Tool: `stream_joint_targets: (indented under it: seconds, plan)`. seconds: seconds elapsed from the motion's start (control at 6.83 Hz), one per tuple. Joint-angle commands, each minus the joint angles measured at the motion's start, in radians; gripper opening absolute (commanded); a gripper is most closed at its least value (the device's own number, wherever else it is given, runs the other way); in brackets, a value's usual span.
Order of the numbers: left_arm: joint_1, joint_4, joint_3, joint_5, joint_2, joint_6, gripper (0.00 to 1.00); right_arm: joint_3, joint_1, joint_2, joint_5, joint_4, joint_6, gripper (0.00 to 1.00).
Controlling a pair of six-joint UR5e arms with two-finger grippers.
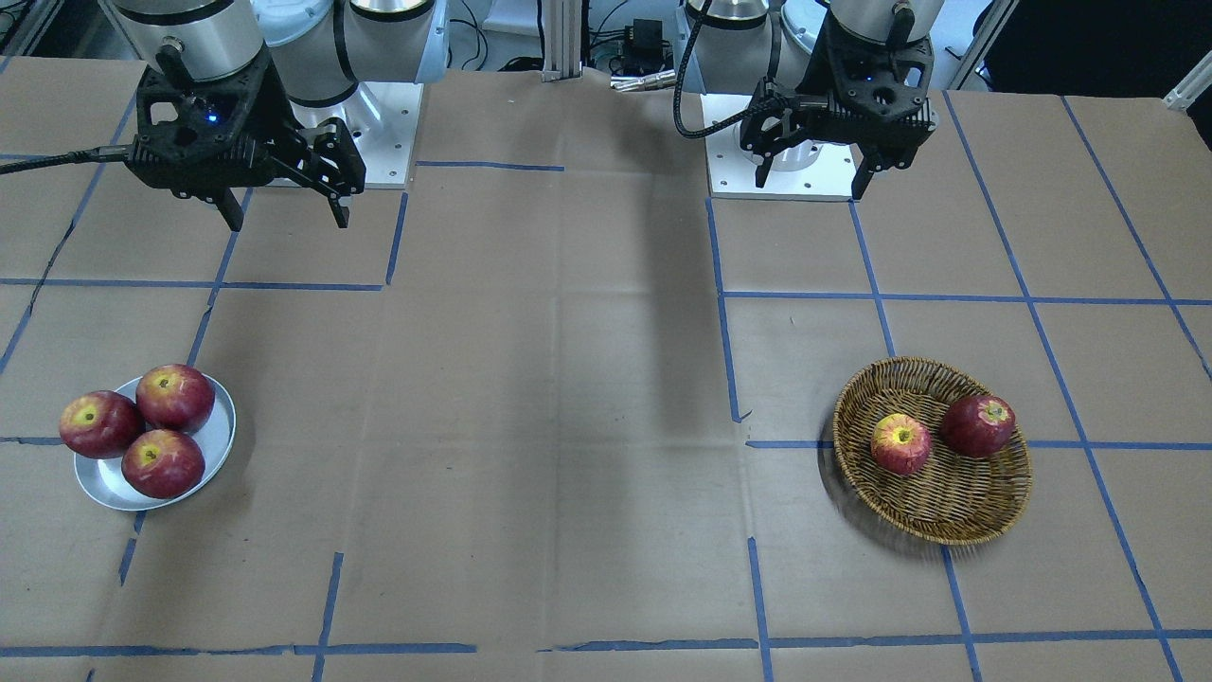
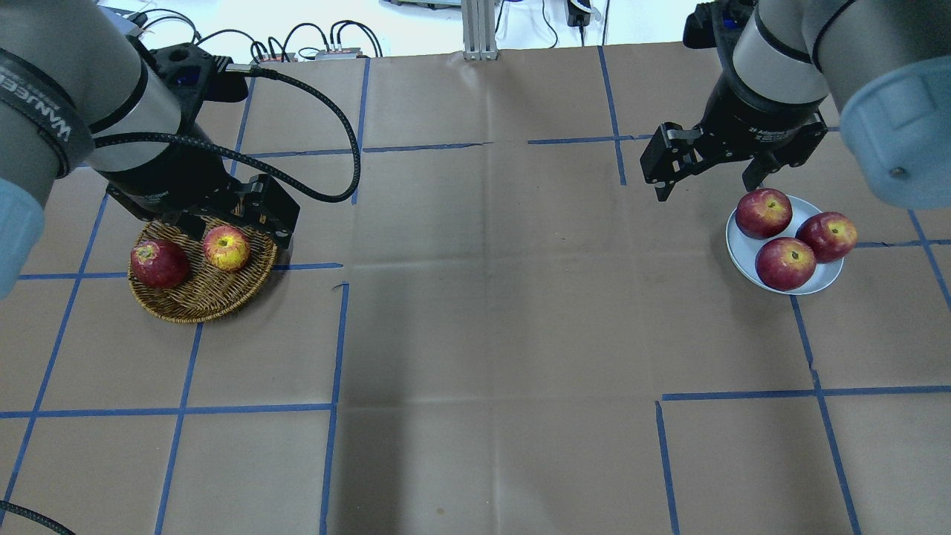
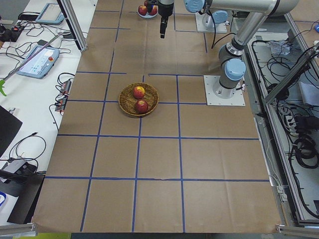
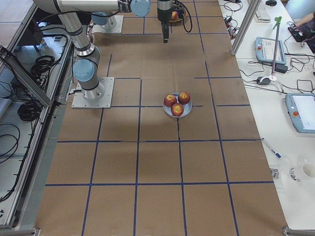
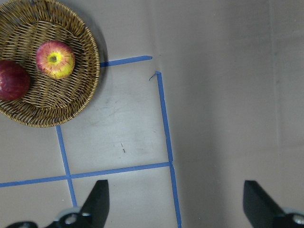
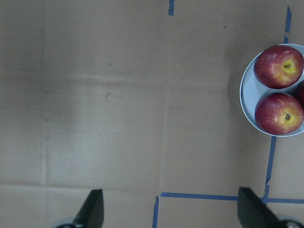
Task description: Transfer apple from basket to plate
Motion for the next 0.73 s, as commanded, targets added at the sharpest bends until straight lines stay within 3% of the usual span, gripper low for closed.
stream_joint_targets:
  seconds: [0.0,0.59]
  plan:
    - [0.000,0.000,-0.008,0.000,0.007,0.000,1.00,0.000,0.000,0.002,0.000,-0.001,0.000,1.00]
    - [0.000,0.000,-0.026,0.005,0.013,0.003,1.00,0.000,0.000,0.002,0.000,-0.001,0.000,1.00]
